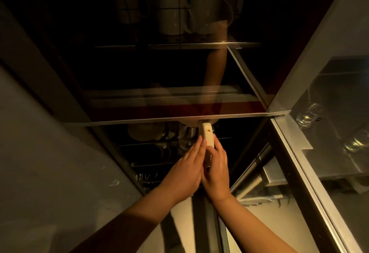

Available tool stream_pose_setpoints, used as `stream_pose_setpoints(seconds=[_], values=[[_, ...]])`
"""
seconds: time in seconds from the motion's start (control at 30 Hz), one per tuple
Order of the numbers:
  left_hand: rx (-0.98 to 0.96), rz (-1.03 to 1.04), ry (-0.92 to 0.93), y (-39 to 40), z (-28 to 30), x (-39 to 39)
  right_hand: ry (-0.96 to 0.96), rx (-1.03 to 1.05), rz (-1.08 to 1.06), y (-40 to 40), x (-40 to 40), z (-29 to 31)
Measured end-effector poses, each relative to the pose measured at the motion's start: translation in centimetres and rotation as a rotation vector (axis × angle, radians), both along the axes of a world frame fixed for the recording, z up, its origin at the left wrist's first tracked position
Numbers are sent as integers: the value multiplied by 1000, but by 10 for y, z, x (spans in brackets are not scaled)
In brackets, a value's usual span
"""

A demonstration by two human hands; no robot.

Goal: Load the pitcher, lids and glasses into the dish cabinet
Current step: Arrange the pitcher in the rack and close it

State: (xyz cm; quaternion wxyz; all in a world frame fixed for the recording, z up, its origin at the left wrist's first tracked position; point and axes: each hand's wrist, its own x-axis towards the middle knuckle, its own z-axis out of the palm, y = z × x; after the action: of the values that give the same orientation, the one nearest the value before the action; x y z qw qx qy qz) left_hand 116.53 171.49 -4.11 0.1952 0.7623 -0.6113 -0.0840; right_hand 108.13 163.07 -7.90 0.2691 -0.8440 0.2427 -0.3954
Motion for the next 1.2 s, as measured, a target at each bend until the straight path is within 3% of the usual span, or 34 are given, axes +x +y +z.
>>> stream_pose_setpoints(seconds=[0.13, 0.27, 0.83, 1.07, 1.2], values=[[-34, 56, 182, -4, 7, -10, -18, 124, 1, 2, 3, 1], [-21, 86, 220, -6, 6, -15, -12, 317, -107, 3, 7, -1], [97, 71, 89, -15, 13, -6, 101, 160, 21, -15, 1, -7], [64, 73, 107, -24, 10, -2, 39, 291, -100, -8, 6, -10], [29, 127, 207, -30, 12, -1, 51, 297, -104, -8, 11, -5]])
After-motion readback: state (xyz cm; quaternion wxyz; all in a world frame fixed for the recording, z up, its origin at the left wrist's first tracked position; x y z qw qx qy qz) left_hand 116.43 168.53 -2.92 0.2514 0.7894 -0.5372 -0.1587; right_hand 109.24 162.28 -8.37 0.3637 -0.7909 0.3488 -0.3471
